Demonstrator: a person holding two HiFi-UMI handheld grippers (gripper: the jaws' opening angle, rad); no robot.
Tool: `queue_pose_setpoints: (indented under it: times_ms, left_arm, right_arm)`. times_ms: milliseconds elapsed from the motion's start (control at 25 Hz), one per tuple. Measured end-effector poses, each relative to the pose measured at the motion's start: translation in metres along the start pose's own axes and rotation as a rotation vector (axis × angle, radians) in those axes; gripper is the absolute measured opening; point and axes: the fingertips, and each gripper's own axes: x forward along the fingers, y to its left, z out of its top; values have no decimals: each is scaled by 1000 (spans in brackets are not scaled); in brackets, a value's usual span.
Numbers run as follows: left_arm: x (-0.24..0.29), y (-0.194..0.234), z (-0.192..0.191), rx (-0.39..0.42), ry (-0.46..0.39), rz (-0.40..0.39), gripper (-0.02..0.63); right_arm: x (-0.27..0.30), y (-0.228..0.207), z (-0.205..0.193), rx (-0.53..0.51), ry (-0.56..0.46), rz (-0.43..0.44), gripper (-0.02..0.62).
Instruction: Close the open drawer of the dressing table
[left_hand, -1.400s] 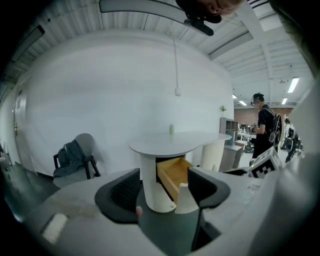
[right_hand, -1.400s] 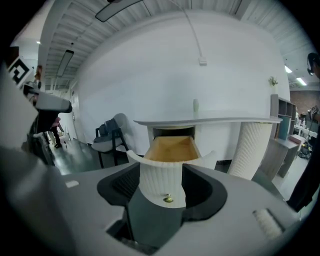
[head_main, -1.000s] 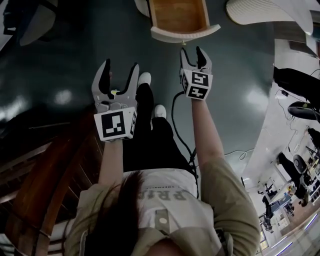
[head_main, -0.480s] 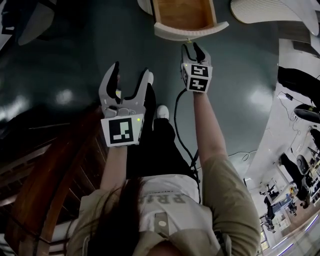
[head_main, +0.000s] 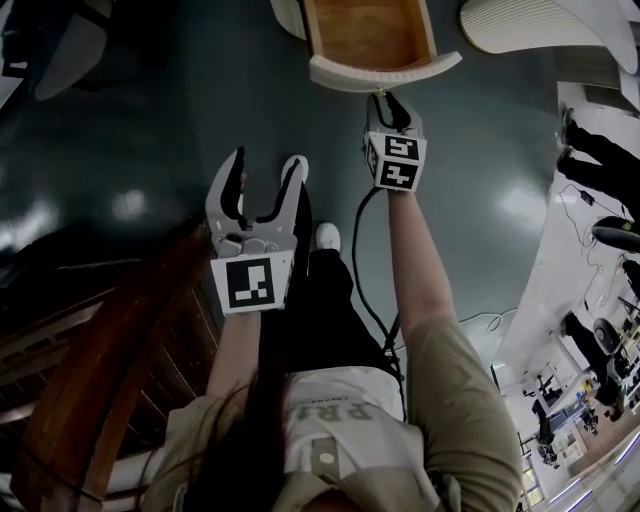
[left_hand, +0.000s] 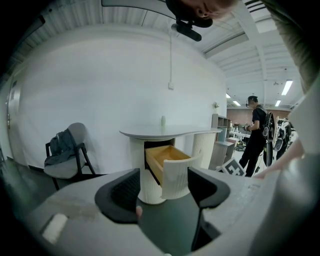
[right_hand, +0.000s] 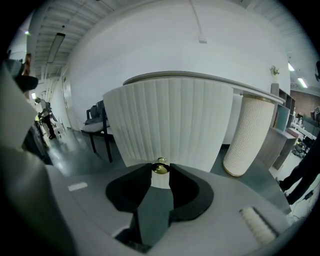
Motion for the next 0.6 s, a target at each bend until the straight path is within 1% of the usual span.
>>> queue_pose_setpoints:
  times_ms: [200,400,480,600]
  left_arm:
    - [2,0,0,-8,10,3,311]
    - [5,1,-1,-12,1,10,311]
    - [8,2,-1,-5,5,8,311]
    - [11,4,-2,-3,9,13,313]
  right_arm:
    - [0,-1,1,21,14,31,112]
    - [3,-1,-2,40,23,57,110]
    - [5,-2,0,58,25,74,110]
    - [9,-3,5,59,19,85,109]
